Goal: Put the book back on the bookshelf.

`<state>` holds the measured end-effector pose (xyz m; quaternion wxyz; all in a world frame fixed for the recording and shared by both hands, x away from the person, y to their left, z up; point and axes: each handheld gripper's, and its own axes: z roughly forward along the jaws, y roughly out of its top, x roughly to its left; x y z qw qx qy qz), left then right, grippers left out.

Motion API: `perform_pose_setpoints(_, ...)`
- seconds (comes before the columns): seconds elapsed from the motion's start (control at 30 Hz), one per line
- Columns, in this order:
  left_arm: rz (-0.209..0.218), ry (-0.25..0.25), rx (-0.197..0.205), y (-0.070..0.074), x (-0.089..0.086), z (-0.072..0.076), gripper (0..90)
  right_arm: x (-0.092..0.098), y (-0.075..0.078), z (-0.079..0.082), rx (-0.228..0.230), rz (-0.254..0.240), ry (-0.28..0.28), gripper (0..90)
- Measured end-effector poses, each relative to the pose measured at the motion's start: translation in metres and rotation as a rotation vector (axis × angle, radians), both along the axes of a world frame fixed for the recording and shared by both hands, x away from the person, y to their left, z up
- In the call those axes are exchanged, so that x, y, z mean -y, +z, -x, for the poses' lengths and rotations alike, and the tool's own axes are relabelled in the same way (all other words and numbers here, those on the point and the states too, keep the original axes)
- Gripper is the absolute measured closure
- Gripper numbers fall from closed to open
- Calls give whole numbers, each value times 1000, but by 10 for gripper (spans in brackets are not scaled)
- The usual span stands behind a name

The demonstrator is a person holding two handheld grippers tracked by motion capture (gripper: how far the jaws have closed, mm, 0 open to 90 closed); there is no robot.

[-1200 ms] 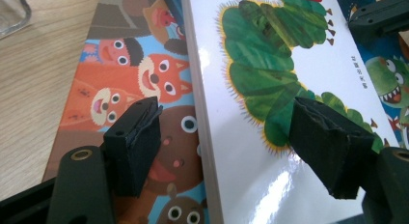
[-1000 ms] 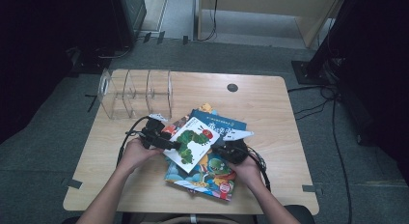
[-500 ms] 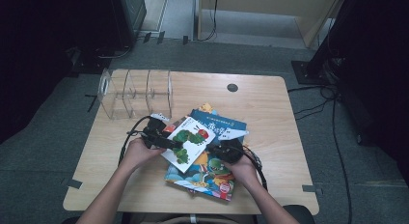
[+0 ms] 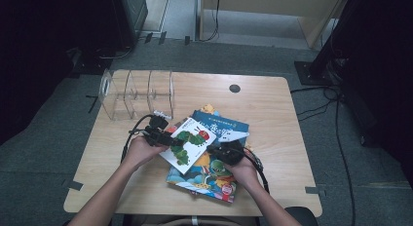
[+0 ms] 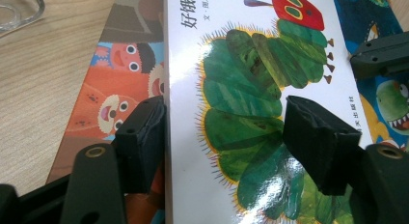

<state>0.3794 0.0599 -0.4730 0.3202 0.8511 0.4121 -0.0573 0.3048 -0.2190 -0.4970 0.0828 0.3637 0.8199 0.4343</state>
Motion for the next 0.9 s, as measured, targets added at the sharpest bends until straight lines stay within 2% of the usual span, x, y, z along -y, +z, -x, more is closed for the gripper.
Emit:
perform_pose_setpoints(0.07,-5,5,-22,2,-1,-2,362,0,0,0,4,2,1,900)
perform_pose_setpoints(0.17,-26,1,-34,5,0,-1,384,0,0,0,6,3,2,900)
perform_pose_setpoints(0.33,-31,8,4,18,-4,2,461,0,-1,0,3,0,2,900)
perform_pose_setpoints(0.37,-49,6,10,23,-2,4,479,0,-1,0,5,0,2,900)
perform_pose_setpoints(0.4,-49,6,10,23,-2,4,480,0,-1,0,5,0,2,900)
perform_pose_setpoints(0.43,-77,-3,10,27,0,5,481,0,-1,0,5,-2,2,900)
perform_pose_setpoints(0.53,-83,1,22,34,1,7,499,1,-1,0,5,-7,1,900)
perform_pose_setpoints(0.57,-81,1,23,37,0,7,517,1,-1,0,6,-7,3,900)
perform_pose_setpoints(0.7,-14,5,23,51,0,8,540,2,-2,0,3,-16,2,900)
perform_pose_setpoints(0.73,12,-4,10,54,1,8,546,2,-2,0,2,-17,2,900)
perform_pose_setpoints(0.77,76,-46,-39,58,8,9,577,1,-2,0,10,-16,2,900)
perform_pose_setpoints(0.8,76,-46,-39,58,8,9,590,1,-2,0,14,-13,3,900)
perform_pose_setpoints(0.83,54,-62,-24,62,14,12,591,0,-2,0,22,-4,4,900)
perform_pose_setpoints(0.87,14,-69,-7,65,22,15,584,-1,-1,1,30,5,7,900)
perform_pose_setpoints(0.9,3,-94,-22,70,32,16,583,-1,-2,1,34,7,6,900)
